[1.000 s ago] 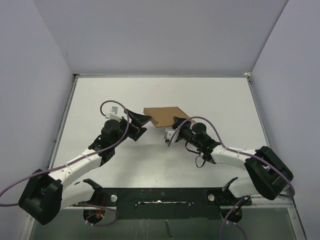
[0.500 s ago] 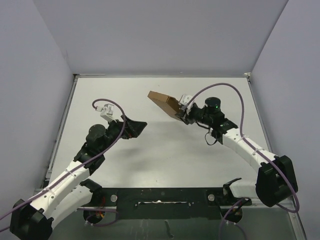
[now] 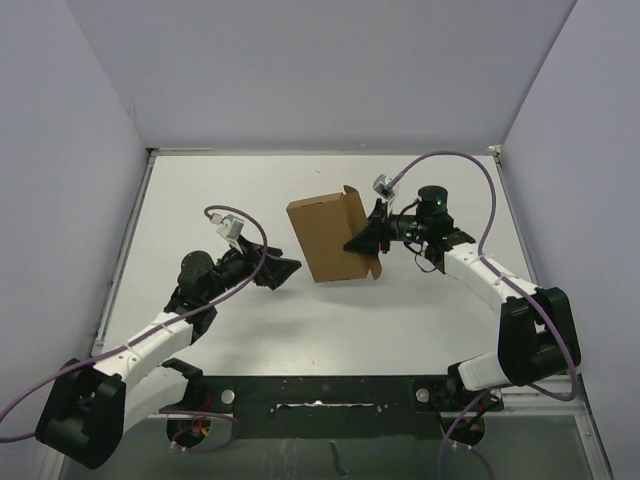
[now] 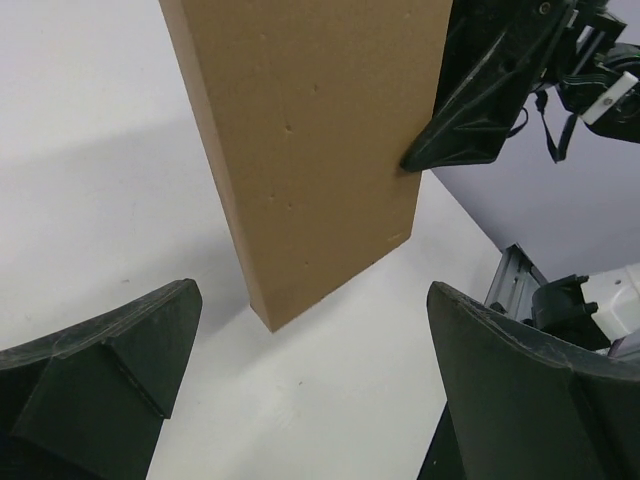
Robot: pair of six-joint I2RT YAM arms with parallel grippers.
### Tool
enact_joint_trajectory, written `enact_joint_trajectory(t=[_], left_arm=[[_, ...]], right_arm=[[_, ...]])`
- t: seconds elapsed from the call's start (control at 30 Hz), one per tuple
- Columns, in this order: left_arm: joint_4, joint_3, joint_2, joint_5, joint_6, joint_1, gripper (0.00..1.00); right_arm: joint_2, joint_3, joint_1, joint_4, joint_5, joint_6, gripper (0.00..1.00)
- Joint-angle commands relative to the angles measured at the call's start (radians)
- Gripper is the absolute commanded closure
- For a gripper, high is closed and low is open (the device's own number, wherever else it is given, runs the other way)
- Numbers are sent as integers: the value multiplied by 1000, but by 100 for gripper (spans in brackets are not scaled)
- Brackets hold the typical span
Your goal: Fold the paper box
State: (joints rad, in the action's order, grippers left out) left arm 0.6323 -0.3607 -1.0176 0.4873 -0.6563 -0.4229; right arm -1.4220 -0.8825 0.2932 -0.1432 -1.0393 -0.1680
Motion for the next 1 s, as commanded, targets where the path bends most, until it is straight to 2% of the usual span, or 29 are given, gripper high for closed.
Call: enact_joint_trajectory(t=[0.0, 0.27, 0.57, 0.73, 0.97], left_arm=[[220, 9, -6, 85, 113, 7, 2], [367, 45, -25, 144, 197, 7, 2], [450, 12, -79, 241, 180, 7, 2], [571, -12, -149, 313, 131, 4, 3], [635, -52, -211, 371, 154, -18, 13]], right_arm=[[20, 9, -4, -197, -159, -137, 76], [90, 75, 5, -355, -235, -111, 76], [158, 112, 30, -427, -309, -38, 76], [152, 117, 42, -424, -338, -2, 76], [159, 122, 46, -392, -347, 35, 76]])
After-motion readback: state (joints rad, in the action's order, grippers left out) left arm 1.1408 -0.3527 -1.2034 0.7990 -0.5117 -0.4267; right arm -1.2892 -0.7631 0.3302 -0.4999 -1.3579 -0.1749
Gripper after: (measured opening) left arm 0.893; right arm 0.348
